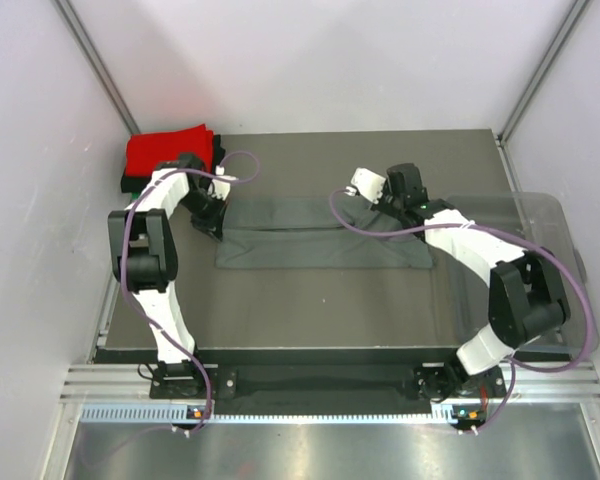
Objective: Fold and stack the t-shirts
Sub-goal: Fold the tshirt
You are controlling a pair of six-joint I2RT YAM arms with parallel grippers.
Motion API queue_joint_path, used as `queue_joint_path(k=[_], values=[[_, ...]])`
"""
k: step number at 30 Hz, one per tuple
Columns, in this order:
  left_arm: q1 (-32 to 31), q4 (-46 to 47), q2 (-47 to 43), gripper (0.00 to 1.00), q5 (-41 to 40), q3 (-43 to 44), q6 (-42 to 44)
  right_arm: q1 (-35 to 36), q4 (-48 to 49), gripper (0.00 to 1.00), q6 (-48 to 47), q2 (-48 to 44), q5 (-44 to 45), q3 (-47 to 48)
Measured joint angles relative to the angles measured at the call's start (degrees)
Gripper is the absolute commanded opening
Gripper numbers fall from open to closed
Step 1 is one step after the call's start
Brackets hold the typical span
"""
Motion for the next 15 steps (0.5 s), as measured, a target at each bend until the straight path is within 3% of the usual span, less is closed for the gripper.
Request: queue_joint_path(k=[7,8,9,10,12,13,15], values=[[0.0,1.09,1.07,0.02,-0.39,1.22,-1.36,-0.81,2.47,0.01,0.72,4.24,-0.04,1.25],[0.0,1.31,1.16,0.04,-0.39,1.4,-1.64,-0.96,2.82,0.05,1.09,4.9,0.15,1.64],[0.0,1.42,1.22,0.07,-0.42,1.57,-1.88,-1.07,3.32,0.19,1.57,5.42,0.48,1.95],[0.0,1.6,1.31,0.15,-0.42,1.86,-2.25,-1.16,3.61,0.26,2.01,5.73,0.83,2.16],[-0.02,2.03,1.31,0.23,-0.87,2.16,-2.86,-1.18,5.38,0.3,3.5,5.92,2.32,2.16],[-0.02,2.38,1.29,0.39,-1.33,2.16,-3.21,-1.2,6.05,0.3,3.87,5.81,2.73,2.16],[-0.04,3.28,1.18,0.45,-2.47,2.14,-3.82,-1.22,7.21,0.32,5.03,5.27,3.54,2.16]])
